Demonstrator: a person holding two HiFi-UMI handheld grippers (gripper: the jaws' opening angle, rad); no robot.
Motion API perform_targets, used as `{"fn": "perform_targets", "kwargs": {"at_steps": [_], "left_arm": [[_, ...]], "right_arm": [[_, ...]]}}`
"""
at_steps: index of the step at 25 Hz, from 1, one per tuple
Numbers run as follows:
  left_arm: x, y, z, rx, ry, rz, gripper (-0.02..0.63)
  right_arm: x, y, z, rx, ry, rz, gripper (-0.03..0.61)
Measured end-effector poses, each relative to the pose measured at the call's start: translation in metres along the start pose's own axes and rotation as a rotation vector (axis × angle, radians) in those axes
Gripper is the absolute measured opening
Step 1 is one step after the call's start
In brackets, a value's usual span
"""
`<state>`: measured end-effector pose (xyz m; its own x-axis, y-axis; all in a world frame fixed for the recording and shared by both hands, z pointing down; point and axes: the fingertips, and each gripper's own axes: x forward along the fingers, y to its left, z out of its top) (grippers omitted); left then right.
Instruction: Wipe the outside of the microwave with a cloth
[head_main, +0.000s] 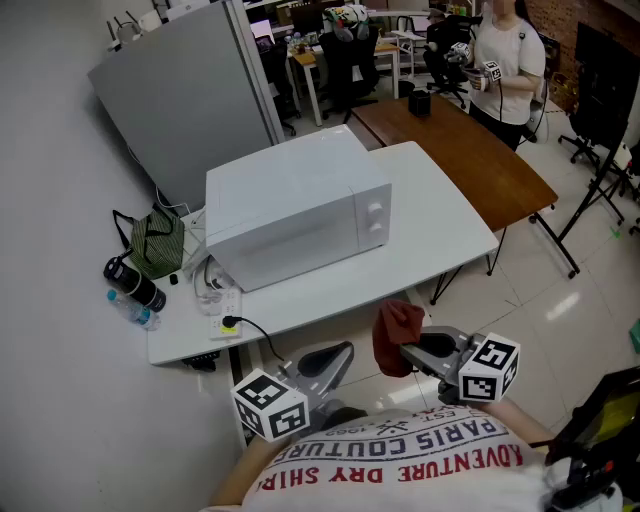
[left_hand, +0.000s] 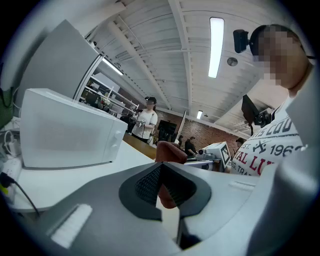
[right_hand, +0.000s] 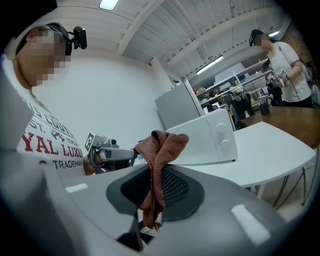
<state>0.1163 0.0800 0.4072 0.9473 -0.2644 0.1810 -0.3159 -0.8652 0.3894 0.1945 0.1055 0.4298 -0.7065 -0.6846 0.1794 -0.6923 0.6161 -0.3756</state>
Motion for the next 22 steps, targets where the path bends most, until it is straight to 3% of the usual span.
{"fn": "perform_targets", "kwargs": {"at_steps": [4,9,22], "left_arm": [[-0.018,0.028,0.010,-0.006,-0.007,0.020,0.006],[-0.052,0.078,0.022,-0.040,-0.048,0.087,0.006],[-0.179,0.190,0.034,-0.154,-0.128,0.346,0.006]], "right_arm": [[0.028,0.002,0.018,-0.056,-0.038,-0.009,0.043],[0.089,0.006,0.036,-0.096,-0.049,0.041,0.043],[0.284,0.059,0.071,-0.334,-0.001,0.273,0.043]]}}
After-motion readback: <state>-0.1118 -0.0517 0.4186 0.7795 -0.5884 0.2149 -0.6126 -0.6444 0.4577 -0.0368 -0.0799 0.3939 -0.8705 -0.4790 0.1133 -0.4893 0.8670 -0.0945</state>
